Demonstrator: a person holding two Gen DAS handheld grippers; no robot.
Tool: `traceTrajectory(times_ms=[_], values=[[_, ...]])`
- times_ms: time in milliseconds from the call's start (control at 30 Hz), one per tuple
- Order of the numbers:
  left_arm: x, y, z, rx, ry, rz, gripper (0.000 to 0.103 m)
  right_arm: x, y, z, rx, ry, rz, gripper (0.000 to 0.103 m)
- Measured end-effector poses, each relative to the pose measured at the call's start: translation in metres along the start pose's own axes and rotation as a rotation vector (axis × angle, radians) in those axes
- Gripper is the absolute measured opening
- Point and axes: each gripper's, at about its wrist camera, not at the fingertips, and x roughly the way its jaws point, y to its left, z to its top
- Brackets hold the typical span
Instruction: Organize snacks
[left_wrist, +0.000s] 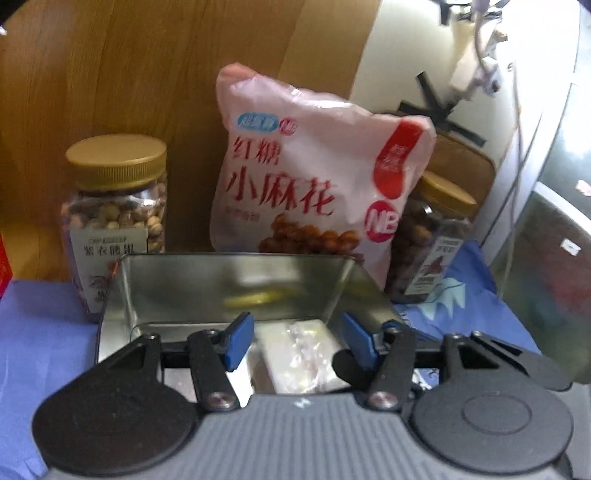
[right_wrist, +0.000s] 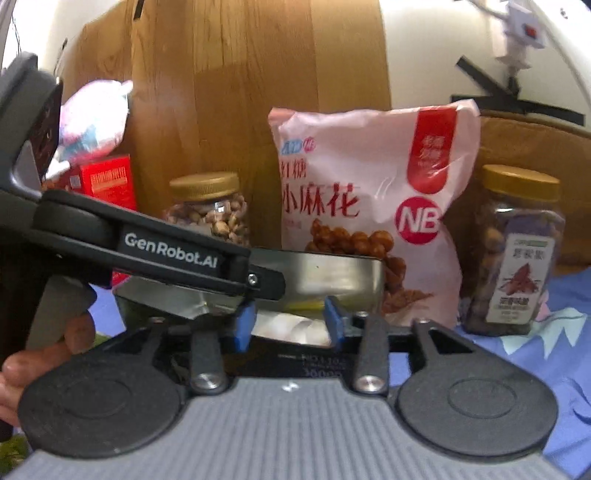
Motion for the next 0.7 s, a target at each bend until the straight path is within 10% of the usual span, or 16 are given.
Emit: traceTrajectory(times_ms=[233,567,700], values=[[-0.109,0.004,-0.022,0.055,-0.197,-0.012,0.068,-0.073,0.005,-0.018,0.135,-0.023,0.13,0.048],[-0.136,0.072,-0.096,-0.232,-0.034,0.047,0.074,-0.057,0.084,-0.055,-0.086,0.131,0.203,0.063],[-0.148,0.087,-0.111,-0.283,-0.042,0.052,0.074,-0.038,0.093,-0.059,-0.103,0.19,0.225,0.035]])
